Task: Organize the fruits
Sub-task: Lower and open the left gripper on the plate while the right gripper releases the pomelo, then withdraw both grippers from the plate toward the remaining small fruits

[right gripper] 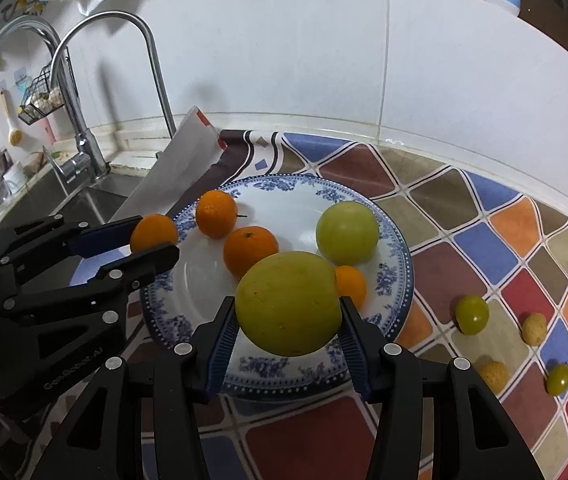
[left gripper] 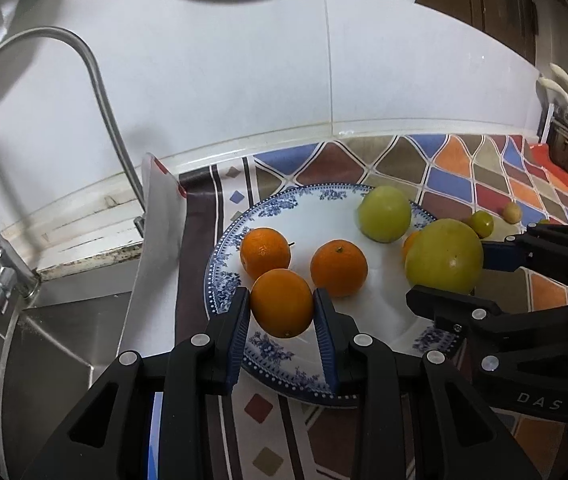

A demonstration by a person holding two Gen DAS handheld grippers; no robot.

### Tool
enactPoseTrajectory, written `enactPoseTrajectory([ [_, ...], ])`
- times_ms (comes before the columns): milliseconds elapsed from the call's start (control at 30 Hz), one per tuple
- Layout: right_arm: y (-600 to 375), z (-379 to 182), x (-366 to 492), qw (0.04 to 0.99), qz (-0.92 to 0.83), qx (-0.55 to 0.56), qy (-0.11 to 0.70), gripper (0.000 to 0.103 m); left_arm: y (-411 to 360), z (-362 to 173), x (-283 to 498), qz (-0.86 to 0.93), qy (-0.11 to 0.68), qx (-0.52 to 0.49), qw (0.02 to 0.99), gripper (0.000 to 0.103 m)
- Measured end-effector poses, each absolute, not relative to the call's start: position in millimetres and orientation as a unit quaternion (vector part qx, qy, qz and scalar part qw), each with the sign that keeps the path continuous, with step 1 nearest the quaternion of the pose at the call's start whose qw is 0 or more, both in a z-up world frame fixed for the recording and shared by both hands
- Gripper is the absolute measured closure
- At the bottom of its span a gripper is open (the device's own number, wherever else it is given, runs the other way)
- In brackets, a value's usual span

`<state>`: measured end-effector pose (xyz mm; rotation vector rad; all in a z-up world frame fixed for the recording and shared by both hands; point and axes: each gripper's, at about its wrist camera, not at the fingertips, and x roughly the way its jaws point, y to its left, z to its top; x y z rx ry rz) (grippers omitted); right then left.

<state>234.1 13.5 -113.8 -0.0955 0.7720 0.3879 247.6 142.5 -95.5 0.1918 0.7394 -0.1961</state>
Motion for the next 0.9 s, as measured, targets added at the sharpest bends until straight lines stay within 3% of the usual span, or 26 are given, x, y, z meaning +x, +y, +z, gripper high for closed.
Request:
enactPoseTrajectory([
  [400, 15, -119, 250, 0.904, 0.189, -0.041, 0.380, 0.053, 145, -102, 262, -0.091, 0.366, 0.097, 0.921, 0.070],
  [633, 14, -111, 244, 0.910, 0.183, -0.043, 0.368, 0.045, 148, -93, 256, -0.080, 0.358, 0.091, 0.926, 0.065],
  [900, -4, -86, 223, 0.928, 0.158, -0.041, 0.335, 0.045, 147, -68, 227, -0.069, 0.333, 0.073, 0.937, 0.059],
])
